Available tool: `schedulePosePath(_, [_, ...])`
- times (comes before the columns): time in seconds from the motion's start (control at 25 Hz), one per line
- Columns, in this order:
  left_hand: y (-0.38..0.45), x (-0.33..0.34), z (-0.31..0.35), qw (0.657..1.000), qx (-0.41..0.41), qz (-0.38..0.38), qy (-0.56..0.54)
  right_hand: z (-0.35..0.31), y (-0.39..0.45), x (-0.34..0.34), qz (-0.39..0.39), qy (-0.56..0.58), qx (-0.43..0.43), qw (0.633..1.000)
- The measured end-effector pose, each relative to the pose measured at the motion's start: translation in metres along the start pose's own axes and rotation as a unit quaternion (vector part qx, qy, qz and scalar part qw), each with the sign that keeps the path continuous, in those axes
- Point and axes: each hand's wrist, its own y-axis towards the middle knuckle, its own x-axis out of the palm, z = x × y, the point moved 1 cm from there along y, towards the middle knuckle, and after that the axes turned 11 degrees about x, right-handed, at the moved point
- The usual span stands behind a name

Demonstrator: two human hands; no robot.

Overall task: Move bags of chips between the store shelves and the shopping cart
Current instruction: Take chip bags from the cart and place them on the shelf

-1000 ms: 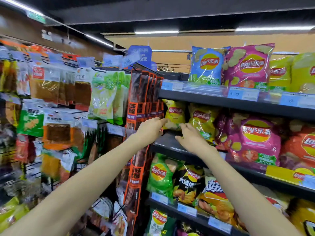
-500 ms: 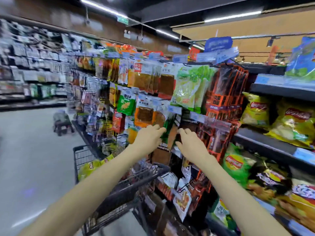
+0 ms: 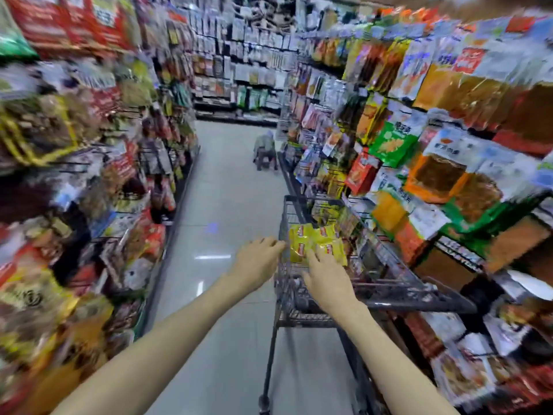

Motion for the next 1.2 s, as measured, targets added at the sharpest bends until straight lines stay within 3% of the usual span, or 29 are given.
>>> schedulePosePath(0.24, [-0.039, 0.042, -0.121, 0.994, -0.092, -0.050, 0.016, -0.098, 0.082, 0.083, -0.063, 0.064, -0.076, 0.993])
schedulePosePath(0.68, [-0.023, 0.059, -0.289, 0.983, -0.161, -0.091, 0.014, -0.200, 0.217, 0.160, -0.094, 0.093, -0.074, 0.988])
schedulePosePath(0.96, [0.061, 0.102, -0.404, 0.989, -0.090, -0.117, 0.016, -0.231, 0.323, 0.214, -0.104, 0.068, -0.020, 0.992])
schedulePosePath(1.2, [0.167, 0.134, -0.467, 0.989, 0.013, -0.149, -0.007, -0.205, 0.403, 0.232, -0.098, 0.054, 0.091, 0.989])
